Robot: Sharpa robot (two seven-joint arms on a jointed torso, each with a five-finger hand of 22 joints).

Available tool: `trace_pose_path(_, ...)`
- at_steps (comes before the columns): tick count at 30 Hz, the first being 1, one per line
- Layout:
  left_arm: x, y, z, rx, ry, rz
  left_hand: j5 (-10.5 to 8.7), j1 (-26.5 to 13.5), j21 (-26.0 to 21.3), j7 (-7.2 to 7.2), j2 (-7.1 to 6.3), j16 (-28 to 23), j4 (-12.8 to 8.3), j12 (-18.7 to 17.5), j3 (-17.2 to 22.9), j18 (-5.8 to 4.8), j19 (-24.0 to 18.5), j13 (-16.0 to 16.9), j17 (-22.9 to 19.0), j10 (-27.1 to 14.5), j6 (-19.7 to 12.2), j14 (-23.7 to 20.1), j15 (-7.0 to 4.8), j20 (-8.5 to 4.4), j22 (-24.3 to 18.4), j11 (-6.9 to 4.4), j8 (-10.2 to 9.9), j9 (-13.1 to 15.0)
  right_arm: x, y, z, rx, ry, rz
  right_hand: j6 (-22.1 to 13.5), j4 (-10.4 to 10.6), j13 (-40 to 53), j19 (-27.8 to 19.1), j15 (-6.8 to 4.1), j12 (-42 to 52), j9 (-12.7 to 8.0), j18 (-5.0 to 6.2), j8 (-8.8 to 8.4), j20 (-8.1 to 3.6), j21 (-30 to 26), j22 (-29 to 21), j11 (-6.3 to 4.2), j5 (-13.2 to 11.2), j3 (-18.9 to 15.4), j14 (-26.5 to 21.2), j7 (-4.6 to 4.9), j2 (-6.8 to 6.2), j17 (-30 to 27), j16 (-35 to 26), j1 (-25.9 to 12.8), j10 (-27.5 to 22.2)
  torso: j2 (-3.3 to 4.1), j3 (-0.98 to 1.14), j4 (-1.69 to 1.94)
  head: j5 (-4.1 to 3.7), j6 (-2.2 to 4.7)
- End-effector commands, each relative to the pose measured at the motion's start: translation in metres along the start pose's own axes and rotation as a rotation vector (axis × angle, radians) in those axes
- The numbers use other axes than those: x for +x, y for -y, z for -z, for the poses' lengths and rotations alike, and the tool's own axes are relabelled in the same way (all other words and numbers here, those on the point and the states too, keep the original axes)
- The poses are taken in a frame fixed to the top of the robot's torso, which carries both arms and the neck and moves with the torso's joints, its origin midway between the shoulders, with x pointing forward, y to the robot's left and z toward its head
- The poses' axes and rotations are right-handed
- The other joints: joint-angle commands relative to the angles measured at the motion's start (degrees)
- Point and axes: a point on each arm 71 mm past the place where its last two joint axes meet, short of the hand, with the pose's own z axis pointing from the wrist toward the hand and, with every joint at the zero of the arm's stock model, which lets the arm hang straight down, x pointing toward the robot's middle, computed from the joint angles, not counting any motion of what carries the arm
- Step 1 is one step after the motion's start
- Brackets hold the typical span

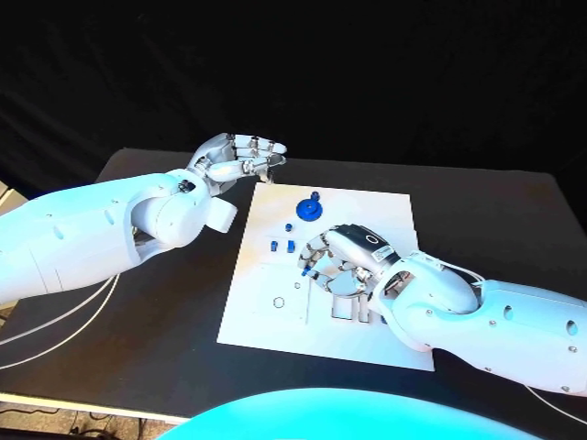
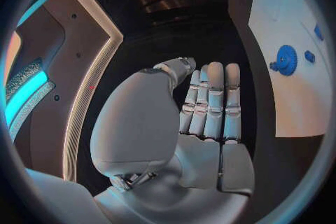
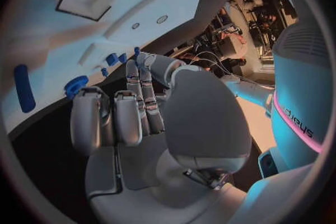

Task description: Assemble the parts on the task board

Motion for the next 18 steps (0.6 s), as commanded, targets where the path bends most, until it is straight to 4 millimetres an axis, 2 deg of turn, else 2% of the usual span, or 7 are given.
trace_pose_path(1,0.002,0.001,-0.002,0.016,0.002,0.013,-0.17,-0.26,-0.20,0.04,0.15,-0.24,0.01,0.20,-0.40,0.72,-0.05,0.05,-0.09,-0.40,0.19,-0.14,-0.19,-0.23,-0.04,0.14,0.14,0.10,0.007,-0.002,-0.002,-0.015,-0.022,0.044,0.14,-0.19,0.23,1.02,-0.26,0.34,0.05,-1.10,-0.01,-0.47,0.11,8.67,-2.08,0.15,-0.12,4.02,0.23,0.98,0.82,-0.09,0.45,2.44,0.00,0.00,-0.04,0.59,-0.36)
trace_pose_path(13,0.004,0.001,-0.003,0.015,-0.003,0.015,-0.16,-0.29,-0.24,0.03,0.15,-0.26,0.00,0.29,-0.43,0.72,-0.07,0.08,-0.10,-0.43,0.19,-0.17,-0.19,-0.22,-0.06,0.12,0.16,0.11,0.019,-0.004,-0.005,-0.004,-0.042,0.068,0.10,-0.21,0.22,1.03,-0.23,0.32,0.06,-1.11,-0.05,-0.46,0.11,8.68,-2.04,0.11,-0.12,4.03,0.29,0.99,0.81,-0.07,0.40,2.42,0.00,0.01,0.02,0.75,-0.61)
trace_pose_path(18,0.004,0.001,-0.003,0.010,-0.006,0.019,-0.14,-0.29,-0.29,0.02,0.19,-0.28,-0.01,0.40,-0.44,0.72,-0.09,0.12,-0.11,-0.43,0.21,-0.19,-0.21,-0.22,-0.08,0.11,0.19,0.13,0.021,-0.005,-0.007,-0.008,-0.056,0.073,0.10,-0.21,0.22,1.03,-0.23,0.32,0.06,-1.11,-0.05,-0.46,0.11,8.68,-2.04,0.11,-0.12,4.03,0.29,0.99,0.81,-0.07,0.40,2.42,0.00,0.00,-0.01,1.18,-0.80)
